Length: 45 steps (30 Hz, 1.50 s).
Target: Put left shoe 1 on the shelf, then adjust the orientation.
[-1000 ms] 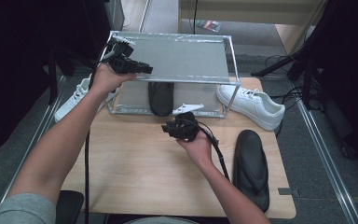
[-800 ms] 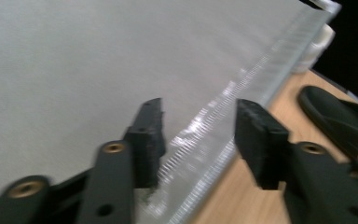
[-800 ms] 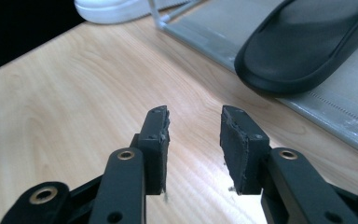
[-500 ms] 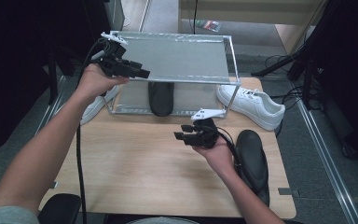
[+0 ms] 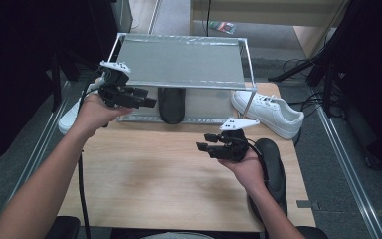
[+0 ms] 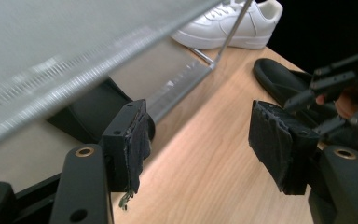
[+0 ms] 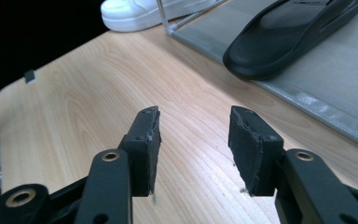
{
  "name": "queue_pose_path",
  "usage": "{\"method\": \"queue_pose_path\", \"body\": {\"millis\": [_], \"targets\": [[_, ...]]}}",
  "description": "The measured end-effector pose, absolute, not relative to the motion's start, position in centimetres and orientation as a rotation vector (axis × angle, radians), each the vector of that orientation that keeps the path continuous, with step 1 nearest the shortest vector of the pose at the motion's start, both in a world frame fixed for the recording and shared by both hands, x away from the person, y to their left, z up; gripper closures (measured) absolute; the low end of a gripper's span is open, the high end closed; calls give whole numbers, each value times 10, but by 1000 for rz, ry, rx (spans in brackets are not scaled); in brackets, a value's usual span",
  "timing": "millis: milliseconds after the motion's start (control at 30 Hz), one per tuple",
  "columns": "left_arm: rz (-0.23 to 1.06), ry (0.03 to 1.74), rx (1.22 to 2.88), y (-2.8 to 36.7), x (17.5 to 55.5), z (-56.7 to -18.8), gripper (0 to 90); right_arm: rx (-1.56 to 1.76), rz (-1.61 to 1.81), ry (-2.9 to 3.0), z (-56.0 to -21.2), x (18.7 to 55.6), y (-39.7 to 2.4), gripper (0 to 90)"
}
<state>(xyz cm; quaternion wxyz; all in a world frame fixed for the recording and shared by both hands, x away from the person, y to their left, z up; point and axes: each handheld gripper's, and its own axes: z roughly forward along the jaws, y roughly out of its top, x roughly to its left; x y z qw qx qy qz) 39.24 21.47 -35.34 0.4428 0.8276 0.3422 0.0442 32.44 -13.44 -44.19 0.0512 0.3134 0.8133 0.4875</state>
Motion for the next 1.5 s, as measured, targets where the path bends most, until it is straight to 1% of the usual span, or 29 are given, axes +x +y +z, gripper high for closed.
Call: {"method": "queue_pose_path", "body": {"millis": [467, 600, 800, 867, 1000, 1367, 1500], "targets": [[76, 840, 2048, 211, 357, -398, 367, 917, 1444, 2480, -445, 316, -151, 514], [70, 836, 2039, 211, 345, -410, 368, 963, 1443, 2488, -447, 313, -158, 530], [51, 830, 2040, 205, 331, -427, 372, 971, 1432, 2469, -446, 310, -165, 519], [52, 829, 2042, 203, 329, -432, 372, 965, 1413, 2463, -447, 309, -167, 523], [13, 798, 2063, 198, 326, -442, 376, 1006, 1406, 2456, -448, 305, -178, 549], [9, 770, 2089, 186, 329, -453, 386, 1023, 1268, 2458, -461, 286, -208, 551], [9, 763, 2086, 183, 331, -454, 387, 1073, 1247, 2415, -464, 286, -217, 591]]}}
